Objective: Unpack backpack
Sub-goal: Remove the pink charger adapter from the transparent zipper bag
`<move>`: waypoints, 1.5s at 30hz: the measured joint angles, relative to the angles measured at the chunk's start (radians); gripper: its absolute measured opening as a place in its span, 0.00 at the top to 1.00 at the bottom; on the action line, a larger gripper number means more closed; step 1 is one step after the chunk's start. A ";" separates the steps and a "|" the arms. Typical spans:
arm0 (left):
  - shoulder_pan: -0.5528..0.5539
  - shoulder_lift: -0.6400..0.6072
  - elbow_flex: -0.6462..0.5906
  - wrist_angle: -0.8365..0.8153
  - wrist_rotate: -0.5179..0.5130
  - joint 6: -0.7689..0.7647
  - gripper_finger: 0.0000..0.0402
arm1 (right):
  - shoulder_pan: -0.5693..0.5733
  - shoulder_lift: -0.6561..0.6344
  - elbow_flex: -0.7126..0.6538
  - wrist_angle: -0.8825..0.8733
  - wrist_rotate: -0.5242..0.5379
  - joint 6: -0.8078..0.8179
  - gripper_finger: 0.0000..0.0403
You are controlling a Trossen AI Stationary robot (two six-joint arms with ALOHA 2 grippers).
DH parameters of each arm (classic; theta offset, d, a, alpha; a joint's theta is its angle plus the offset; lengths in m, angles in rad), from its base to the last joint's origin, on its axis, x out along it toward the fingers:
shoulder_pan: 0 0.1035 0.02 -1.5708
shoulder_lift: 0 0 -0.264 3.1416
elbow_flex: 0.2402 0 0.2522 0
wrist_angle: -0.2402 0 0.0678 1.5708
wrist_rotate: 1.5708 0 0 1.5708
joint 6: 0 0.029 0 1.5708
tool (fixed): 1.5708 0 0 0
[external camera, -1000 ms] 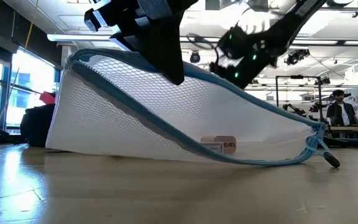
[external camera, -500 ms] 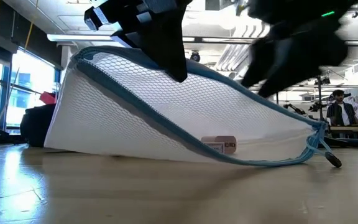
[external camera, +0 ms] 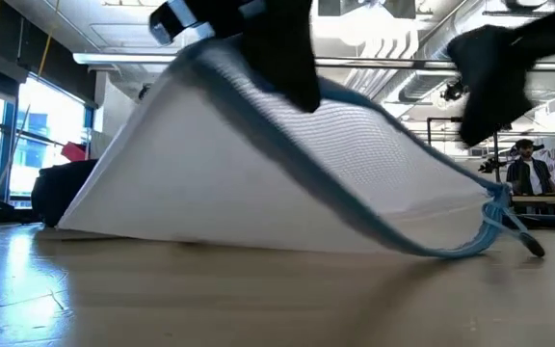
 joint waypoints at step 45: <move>-0.008 0.000 0.000 0.038 0.036 0.222 1.00 | -0.469 0.181 0.000 0.283 0.027 0.026 0.60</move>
